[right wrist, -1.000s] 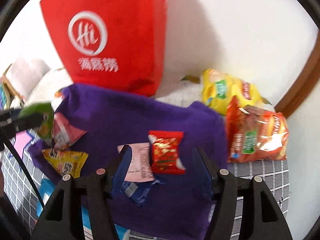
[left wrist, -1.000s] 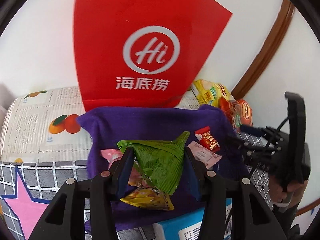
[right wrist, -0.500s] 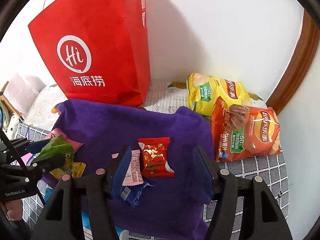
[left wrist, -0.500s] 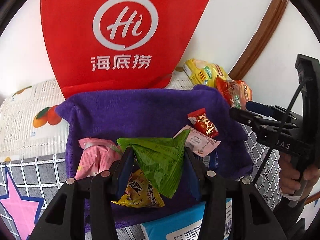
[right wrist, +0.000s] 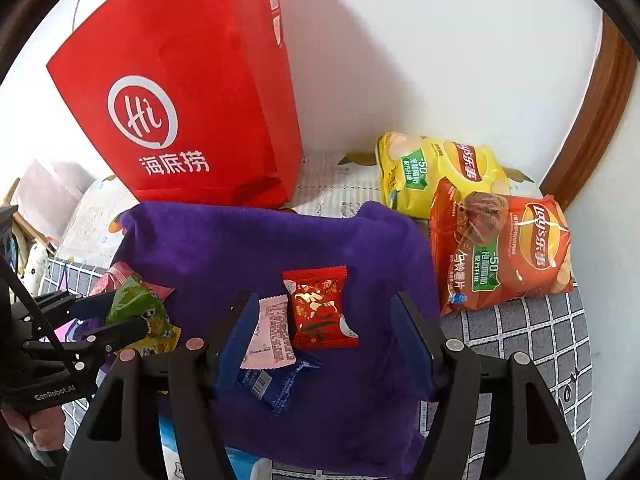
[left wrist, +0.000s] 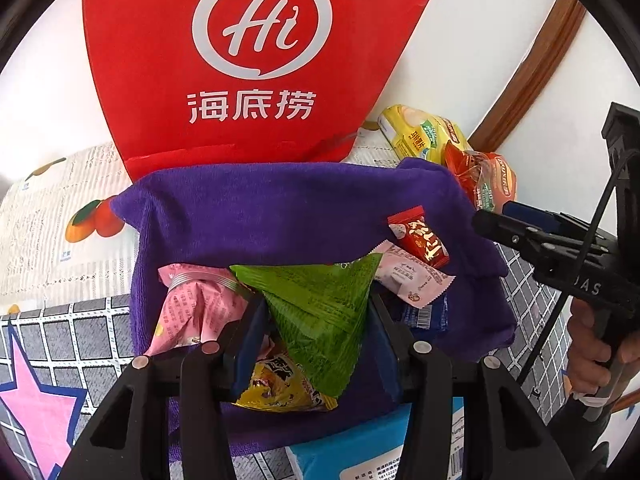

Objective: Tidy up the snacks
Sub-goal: 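Open the right tool onto the towel while the left tool releases the green bag, then withdraw both tools from the towel toward the remaining snacks beside the tissue box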

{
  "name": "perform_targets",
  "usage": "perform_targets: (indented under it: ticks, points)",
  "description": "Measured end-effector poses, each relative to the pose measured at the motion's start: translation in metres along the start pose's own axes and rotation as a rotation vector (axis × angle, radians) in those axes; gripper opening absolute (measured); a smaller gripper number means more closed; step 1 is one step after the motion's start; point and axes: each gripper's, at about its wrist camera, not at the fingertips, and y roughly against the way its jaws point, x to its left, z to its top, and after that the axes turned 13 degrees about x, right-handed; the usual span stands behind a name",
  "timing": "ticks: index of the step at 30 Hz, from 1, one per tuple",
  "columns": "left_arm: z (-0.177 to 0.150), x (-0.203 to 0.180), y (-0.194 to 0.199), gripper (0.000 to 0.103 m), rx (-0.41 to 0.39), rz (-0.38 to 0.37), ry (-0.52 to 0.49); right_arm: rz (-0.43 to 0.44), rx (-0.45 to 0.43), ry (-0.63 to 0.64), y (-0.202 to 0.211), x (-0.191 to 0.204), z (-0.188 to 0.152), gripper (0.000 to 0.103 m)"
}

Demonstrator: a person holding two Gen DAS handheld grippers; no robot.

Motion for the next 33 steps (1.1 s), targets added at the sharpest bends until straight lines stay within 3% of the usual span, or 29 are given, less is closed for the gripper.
perform_targets:
  ticks: [8,17,33]
  points:
    - [-0.002,-0.002,0.015,0.062,-0.029,0.031,-0.011,-0.005,-0.01,0.013,0.001,0.007,0.0,0.067]
    - [-0.007,-0.002,0.043,0.065,-0.08,0.004,-0.005,0.015,-0.077,-0.02,0.028,0.007,-0.012,0.067]
    - [-0.036,-0.026,0.099,0.065,-0.191,0.076,-0.056,-0.039,-0.068,-0.07,0.082,0.001,-0.098,0.073]
